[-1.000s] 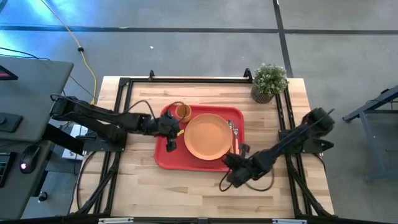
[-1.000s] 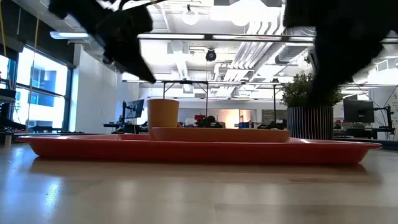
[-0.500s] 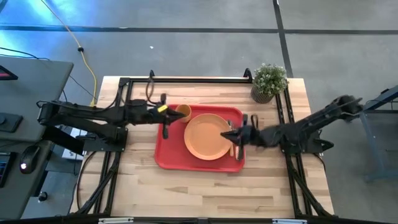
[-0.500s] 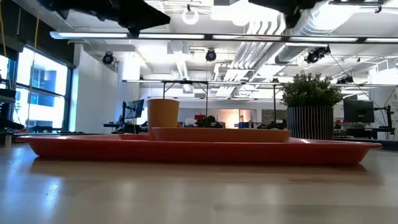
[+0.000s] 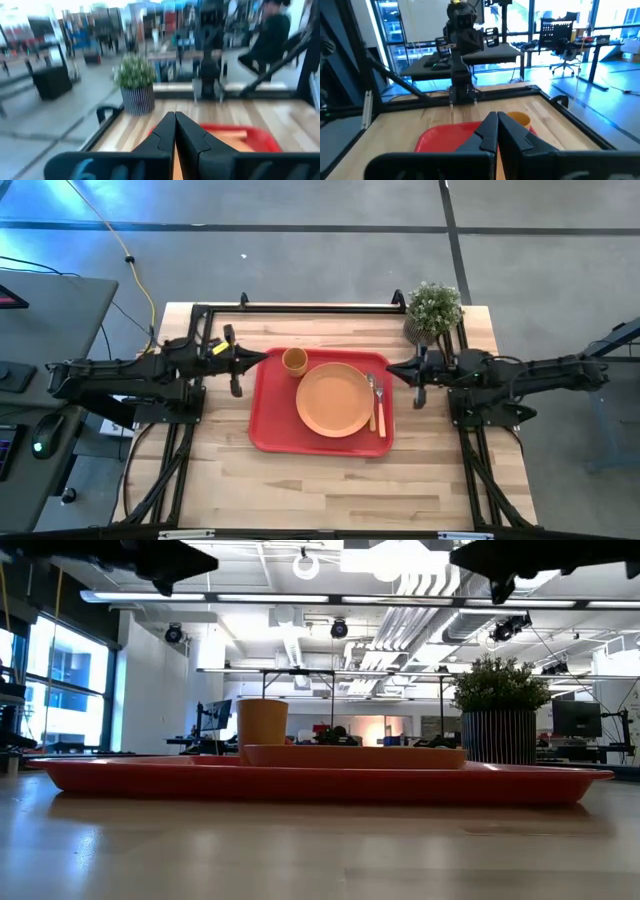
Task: Pick and place plate/cup/fork/spoon on tray
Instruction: Return to Home Position
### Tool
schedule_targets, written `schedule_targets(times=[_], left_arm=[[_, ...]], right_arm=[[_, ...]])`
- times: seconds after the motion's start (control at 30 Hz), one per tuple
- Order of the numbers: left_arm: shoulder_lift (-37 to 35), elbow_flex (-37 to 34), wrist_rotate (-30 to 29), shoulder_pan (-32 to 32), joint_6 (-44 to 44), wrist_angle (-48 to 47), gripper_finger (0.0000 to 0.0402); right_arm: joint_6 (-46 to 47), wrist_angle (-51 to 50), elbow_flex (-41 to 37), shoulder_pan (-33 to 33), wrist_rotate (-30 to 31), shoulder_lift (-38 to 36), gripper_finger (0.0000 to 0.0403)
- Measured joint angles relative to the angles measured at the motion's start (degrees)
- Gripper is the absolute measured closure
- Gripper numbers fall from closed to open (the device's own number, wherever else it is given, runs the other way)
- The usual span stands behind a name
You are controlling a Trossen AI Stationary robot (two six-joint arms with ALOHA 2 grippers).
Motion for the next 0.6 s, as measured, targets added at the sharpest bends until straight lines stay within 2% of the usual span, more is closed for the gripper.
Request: schedule_targets(times=[0.1,0.17,0.3,0.6], left_arm=[[-3.22,-6.75,0.48,0.05,0.59,9.35,0.0401],[-5.32,-9.7,0.68,0.09,1.61,11.5,0.0401],[-10.37,-13.0,0.77,0.07,0.39,10.62,0.0401],[-26.26,-19.31,2.37,-0.22,-0.74,4.76,0.0401]], right_arm=[[1.33,-2.79,-1.87,0.97,-0.06,-4.13,0.0403],[1.66,-1.18,-4.38,1.67,-0.62,-5.86,0.0403],[2.33,4.39,-10.28,2.22,-1.01,-8.28,0.0403],[2.69,7.04,-18.0,1.61,-1.23,-18.69,0.0403]])
